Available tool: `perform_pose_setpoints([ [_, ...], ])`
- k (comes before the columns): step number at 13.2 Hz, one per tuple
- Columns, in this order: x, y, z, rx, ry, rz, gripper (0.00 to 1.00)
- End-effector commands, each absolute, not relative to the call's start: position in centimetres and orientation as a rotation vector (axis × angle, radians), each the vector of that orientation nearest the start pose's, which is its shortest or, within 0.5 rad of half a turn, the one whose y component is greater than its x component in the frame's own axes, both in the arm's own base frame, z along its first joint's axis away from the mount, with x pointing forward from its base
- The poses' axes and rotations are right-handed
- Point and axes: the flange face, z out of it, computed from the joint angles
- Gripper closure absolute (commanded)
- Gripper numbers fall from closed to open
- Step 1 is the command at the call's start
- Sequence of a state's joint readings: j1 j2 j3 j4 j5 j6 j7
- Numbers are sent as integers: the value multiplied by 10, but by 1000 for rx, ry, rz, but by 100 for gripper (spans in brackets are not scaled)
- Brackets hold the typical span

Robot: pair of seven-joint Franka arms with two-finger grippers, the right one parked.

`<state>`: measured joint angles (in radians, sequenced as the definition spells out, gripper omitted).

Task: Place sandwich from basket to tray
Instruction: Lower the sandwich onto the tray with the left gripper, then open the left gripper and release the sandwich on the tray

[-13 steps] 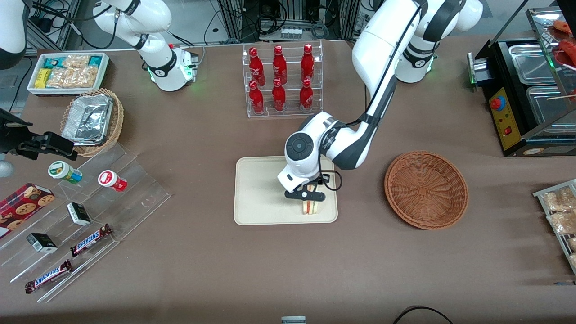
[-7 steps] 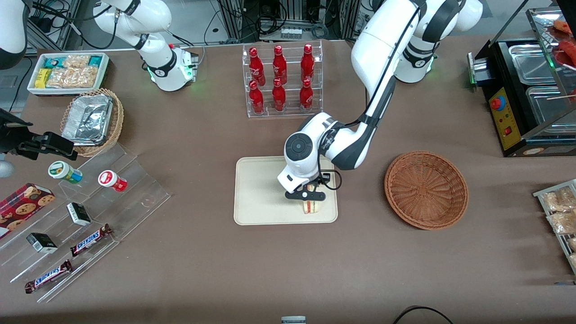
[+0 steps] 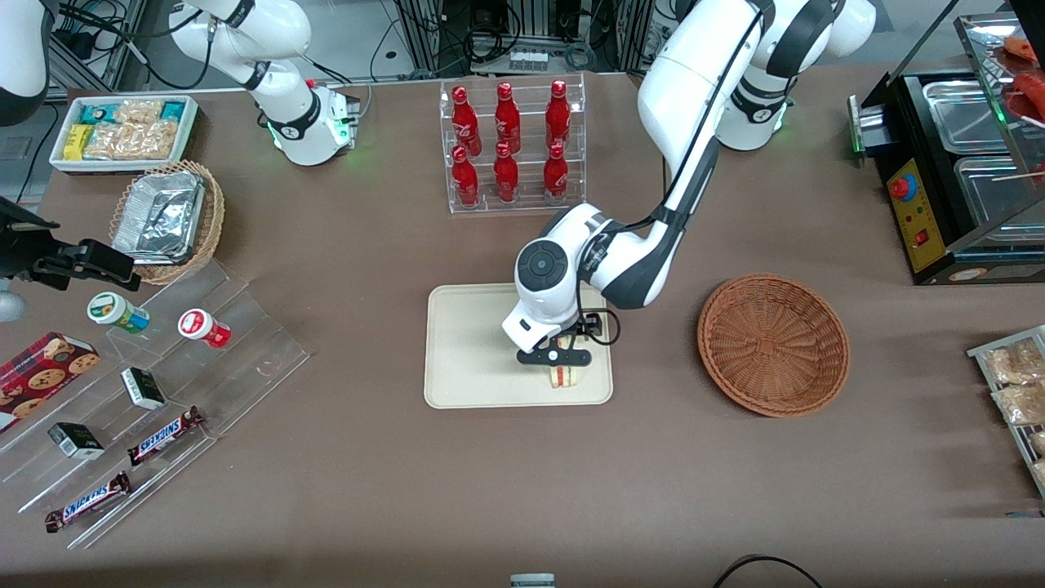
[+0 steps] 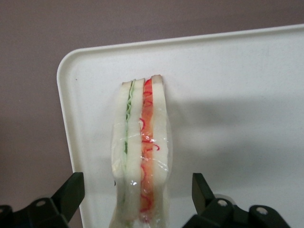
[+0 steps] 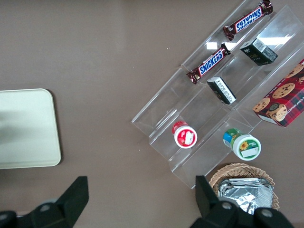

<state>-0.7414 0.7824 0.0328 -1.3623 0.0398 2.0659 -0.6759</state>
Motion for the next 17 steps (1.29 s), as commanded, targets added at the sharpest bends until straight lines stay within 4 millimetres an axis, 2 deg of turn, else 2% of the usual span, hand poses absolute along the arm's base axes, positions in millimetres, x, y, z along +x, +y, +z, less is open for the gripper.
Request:
perform_pose_setpoints([
  [1,555,-474,271,-3036,68,-4,0],
  [2,556,-471,274,-3031,61,8,0],
  [3,561,-467,287,-3049,43,-11,0],
  [4,572,-454,295,-3061,4,-19,0],
  [6,594,-424,334,-3091,-57,-64,0],
  [9,612,-381,376,-3090,-78,-50,0],
  [12,635,-314,416,-3127,-263,24,0],
  [14,638,-287,439,-3124,-316,42,0],
  [17,637,-226,485,-3117,-284,95,0],
])
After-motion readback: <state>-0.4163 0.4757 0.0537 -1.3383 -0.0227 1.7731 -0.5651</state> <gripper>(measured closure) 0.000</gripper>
